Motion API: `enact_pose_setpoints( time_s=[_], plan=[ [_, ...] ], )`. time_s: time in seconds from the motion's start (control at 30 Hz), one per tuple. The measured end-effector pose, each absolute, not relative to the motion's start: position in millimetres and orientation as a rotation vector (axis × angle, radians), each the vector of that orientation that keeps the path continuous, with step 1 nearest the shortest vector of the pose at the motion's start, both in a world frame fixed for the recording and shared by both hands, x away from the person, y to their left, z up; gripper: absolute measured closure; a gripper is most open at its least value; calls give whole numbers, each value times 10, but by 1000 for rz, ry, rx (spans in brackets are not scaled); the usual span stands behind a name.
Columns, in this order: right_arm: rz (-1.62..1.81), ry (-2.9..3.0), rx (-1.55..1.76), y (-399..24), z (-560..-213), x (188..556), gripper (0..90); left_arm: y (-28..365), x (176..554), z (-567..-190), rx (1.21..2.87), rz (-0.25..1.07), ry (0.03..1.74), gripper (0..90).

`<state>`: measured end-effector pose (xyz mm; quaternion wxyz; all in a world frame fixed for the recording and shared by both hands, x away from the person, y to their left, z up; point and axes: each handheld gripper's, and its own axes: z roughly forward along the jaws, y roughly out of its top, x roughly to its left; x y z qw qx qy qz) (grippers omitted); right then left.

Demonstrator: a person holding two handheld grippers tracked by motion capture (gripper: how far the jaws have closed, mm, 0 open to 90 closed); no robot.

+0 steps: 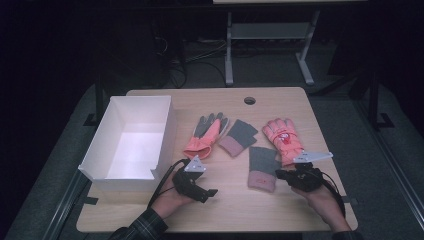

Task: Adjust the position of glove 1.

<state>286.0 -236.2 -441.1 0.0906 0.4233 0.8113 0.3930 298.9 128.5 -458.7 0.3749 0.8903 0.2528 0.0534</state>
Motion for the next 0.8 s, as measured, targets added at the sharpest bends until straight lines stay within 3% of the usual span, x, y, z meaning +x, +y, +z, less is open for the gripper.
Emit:
enact_pose_setpoints(
  time_s=[0.3,0.8],
  plan=[
    [1114,2461,1230,-2202,-4480,3058,900,1302,2996,-4583,2275,131,647,130],
    [1051,2509,1235,-2138,-4559,3068,900,1313,2997,-4585,2279,140,637,128]
  ],
)
